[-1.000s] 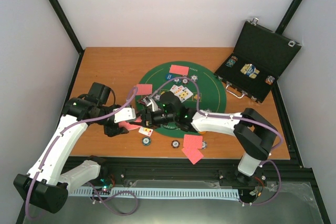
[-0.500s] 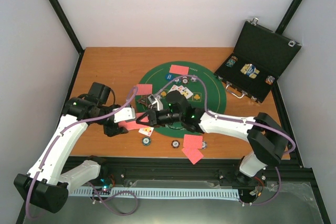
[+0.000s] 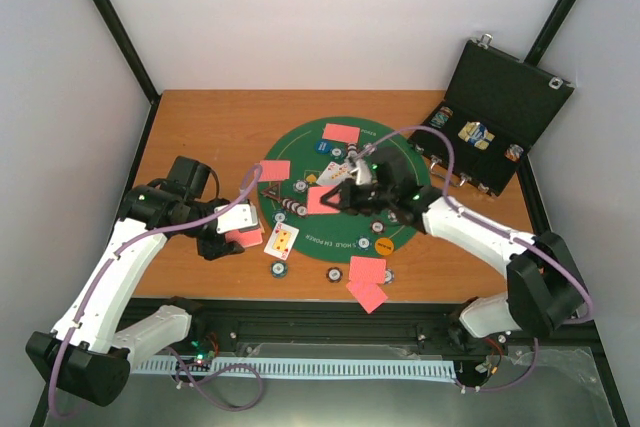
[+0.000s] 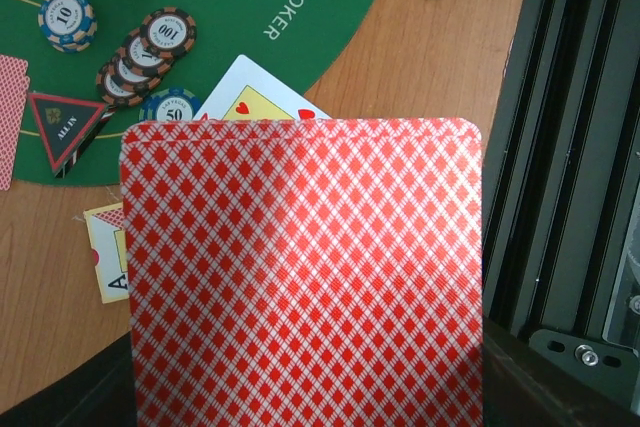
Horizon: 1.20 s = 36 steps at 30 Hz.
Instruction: Distribute texas hold em gaming equipment
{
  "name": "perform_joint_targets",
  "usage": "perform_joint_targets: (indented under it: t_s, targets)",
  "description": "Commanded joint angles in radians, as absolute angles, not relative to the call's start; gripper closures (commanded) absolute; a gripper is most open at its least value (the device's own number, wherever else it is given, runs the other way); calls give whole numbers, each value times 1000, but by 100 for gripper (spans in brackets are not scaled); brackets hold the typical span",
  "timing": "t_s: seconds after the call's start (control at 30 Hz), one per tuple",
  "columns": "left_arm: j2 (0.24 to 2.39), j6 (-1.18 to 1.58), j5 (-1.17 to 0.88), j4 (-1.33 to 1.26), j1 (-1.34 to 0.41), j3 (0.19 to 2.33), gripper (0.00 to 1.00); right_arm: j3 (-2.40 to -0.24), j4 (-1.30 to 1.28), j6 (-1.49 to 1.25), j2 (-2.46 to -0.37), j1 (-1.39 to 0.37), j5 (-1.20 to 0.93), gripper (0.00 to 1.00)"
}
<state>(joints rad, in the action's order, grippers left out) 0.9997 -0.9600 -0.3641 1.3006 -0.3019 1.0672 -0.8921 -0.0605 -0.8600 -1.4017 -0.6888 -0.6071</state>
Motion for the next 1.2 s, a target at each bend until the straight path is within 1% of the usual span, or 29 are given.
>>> perform_joint_targets:
  t_s: [0.0, 0.03, 0.07, 0.23, 0.5, 0.77, 0.87, 0.9, 0.93, 0.97, 1.07, 1.17]
  targets:
    - [1001, -952, -383, 1293, -302, 1111, 47, -960, -350, -633, -1436, -519, -559, 94]
    - [1003, -951, -384, 1294, -302, 1112, 48, -1008, -438, -583, -1476, -495, -518, 94]
    - [1004, -951, -386, 1295, -302, 1111, 47, -1038, -473, -546, -1510, -468, -508, 94]
    - [1004, -950, -382, 1296, -301, 1112, 47, -1135, -470, -486, -1645, -364, -526, 92]
    - [1003, -947, -376, 1299, -300, 1115, 48, -1312, -518, -420, -1892, -302, -534, 94]
    - [1003, -948, -371, 1299, -301, 1109, 47, -1352, -532, -406, -1982, -254, -529, 94]
    - [1002, -946, -378, 1294, -301, 1109, 47, -1351, -558, -388, -2000, -252, -496, 89]
    - [1002, -945, -380, 1294, -301, 1109, 48, -1351, -565, -381, -2005, -252, -483, 85]
    - [1003, -944, -381, 1295, -301, 1109, 47, -1350, -572, -375, -2007, -252, -468, 80]
    - [1003, -944, -383, 1296, -301, 1109, 47, -1350, -579, -369, -2006, -252, -458, 72]
    - [999, -946, -380, 1296, -301, 1105, 47, -1359, -608, -356, -1993, -252, -420, 54]
    - [996, -947, -376, 1294, -301, 1103, 47, -1375, -639, -347, -1964, -252, -388, 43]
